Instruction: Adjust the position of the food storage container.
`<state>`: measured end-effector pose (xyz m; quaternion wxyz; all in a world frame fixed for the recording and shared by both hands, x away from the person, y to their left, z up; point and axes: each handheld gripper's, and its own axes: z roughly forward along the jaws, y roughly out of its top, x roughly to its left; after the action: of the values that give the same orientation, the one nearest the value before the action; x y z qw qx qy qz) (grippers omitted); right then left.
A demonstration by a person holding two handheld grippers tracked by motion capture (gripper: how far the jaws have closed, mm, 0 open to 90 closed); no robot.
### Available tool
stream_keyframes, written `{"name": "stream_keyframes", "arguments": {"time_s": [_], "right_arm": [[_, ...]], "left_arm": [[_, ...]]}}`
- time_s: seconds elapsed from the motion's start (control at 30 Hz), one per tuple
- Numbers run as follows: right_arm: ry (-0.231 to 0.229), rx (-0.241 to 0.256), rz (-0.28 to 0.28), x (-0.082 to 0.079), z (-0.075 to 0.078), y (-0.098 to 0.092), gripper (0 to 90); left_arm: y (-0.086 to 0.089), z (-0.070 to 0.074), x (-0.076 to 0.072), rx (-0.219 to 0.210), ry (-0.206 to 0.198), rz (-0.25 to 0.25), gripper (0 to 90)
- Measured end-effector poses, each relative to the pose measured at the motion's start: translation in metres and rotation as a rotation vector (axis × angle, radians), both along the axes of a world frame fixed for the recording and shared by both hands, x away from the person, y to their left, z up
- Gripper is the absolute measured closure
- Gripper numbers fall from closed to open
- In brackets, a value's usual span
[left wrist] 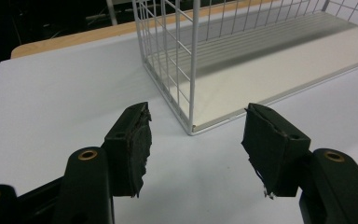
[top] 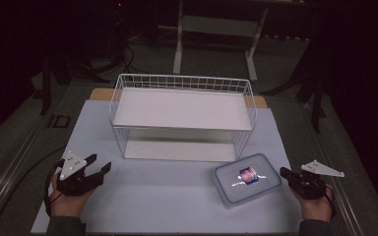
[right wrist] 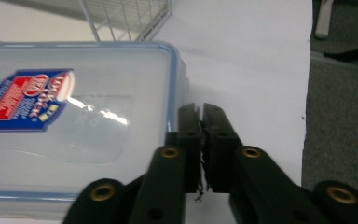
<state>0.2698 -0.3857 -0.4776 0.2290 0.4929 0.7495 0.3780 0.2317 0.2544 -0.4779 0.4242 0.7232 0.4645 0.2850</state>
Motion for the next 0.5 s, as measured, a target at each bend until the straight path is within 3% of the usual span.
{"name": "stream_keyframes", "arguments": {"time_s": [0.3,0.5], "right_arm": [[0.050,0.010,-0.009,0.007,-0.009,-0.005,89.9],[0.064,0.013,0.024,0.008,-0.011,-0.004,90.0]], "left_arm": [[0.000,0.000,0.000,0.002,0.001,-0.001,41.4],[0.000,0.000,0.000,0.000,0.001,0.002,41.4]]}}
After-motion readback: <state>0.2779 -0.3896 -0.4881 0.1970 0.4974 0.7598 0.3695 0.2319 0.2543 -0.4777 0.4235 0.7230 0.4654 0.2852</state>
